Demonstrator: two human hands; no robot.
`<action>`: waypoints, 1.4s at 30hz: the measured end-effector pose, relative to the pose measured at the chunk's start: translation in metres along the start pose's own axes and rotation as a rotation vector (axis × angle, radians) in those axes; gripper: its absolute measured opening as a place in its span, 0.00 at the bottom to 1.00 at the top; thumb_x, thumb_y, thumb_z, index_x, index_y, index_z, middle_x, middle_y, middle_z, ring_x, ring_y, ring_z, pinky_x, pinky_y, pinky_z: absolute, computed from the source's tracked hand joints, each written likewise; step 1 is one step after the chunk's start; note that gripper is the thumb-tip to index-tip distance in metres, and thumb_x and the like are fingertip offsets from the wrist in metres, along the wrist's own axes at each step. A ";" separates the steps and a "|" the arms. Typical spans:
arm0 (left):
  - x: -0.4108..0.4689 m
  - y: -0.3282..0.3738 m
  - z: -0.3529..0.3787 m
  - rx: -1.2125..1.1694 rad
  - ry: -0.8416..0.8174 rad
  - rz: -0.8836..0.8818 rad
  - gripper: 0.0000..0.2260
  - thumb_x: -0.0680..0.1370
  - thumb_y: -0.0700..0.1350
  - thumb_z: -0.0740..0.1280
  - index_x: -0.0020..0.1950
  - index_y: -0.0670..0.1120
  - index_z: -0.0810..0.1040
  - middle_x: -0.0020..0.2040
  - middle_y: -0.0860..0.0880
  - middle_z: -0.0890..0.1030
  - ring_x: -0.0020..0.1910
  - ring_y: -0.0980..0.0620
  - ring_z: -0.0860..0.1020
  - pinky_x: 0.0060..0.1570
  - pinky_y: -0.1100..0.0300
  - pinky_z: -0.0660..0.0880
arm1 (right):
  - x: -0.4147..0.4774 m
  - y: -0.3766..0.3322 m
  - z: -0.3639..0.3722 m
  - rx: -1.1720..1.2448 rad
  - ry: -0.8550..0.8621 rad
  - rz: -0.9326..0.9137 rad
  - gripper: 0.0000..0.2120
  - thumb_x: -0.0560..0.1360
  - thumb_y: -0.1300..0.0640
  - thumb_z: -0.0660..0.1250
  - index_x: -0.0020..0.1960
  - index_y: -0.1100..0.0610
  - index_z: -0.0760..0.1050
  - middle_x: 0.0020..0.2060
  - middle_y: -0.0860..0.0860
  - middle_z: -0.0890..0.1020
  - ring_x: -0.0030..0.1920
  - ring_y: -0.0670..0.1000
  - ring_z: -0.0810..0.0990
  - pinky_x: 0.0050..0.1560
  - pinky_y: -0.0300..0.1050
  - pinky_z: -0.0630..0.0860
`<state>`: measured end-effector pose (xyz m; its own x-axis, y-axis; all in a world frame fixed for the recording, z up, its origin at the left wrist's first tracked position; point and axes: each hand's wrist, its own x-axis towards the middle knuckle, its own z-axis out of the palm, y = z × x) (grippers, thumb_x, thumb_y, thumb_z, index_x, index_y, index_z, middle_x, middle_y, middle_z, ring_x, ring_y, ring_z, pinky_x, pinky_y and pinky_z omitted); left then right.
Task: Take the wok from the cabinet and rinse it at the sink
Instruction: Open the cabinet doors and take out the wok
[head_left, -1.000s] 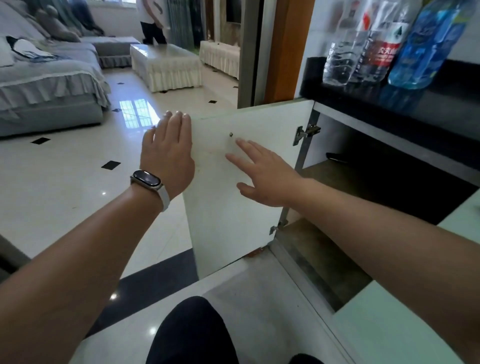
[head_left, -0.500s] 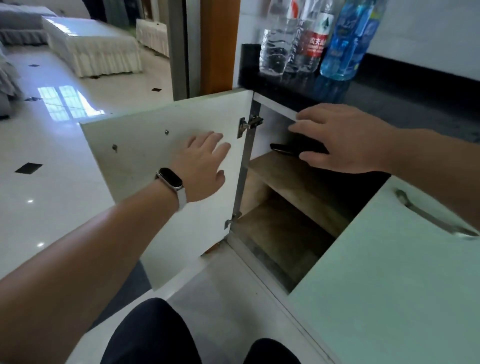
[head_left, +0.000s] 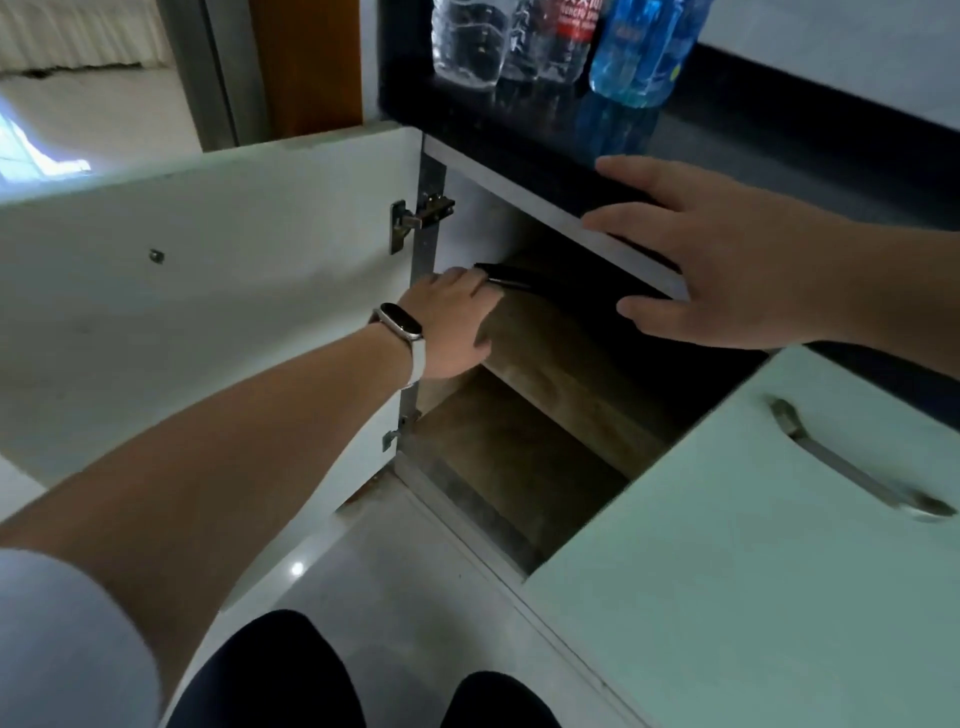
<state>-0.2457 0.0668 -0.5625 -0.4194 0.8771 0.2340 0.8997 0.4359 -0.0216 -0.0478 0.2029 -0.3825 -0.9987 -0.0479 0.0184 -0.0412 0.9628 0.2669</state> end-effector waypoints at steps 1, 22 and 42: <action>0.011 -0.001 0.004 -0.001 -0.001 -0.005 0.29 0.77 0.56 0.63 0.75 0.47 0.63 0.74 0.43 0.67 0.72 0.41 0.66 0.68 0.46 0.66 | 0.001 0.001 0.002 0.003 0.006 0.000 0.36 0.72 0.37 0.60 0.78 0.43 0.56 0.81 0.45 0.47 0.79 0.54 0.55 0.71 0.51 0.61; 0.116 0.011 0.051 -0.168 -0.420 -0.054 0.17 0.79 0.60 0.58 0.55 0.49 0.76 0.44 0.48 0.79 0.41 0.48 0.79 0.46 0.50 0.79 | 0.006 0.004 0.005 -0.030 0.025 -0.018 0.41 0.68 0.32 0.53 0.78 0.45 0.53 0.80 0.46 0.51 0.77 0.51 0.57 0.67 0.42 0.53; 0.052 0.056 0.088 -0.691 -0.341 -0.341 0.11 0.77 0.49 0.67 0.39 0.43 0.75 0.32 0.47 0.75 0.27 0.50 0.73 0.27 0.60 0.65 | 0.004 -0.001 0.005 -0.030 0.077 0.001 0.40 0.73 0.36 0.64 0.79 0.47 0.56 0.80 0.46 0.52 0.77 0.52 0.56 0.65 0.41 0.52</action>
<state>-0.2274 0.1542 -0.6370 -0.5950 0.7811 -0.1893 0.5421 0.5639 0.6230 -0.0514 0.2033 -0.3870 -0.9934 -0.0685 0.0920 -0.0384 0.9545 0.2958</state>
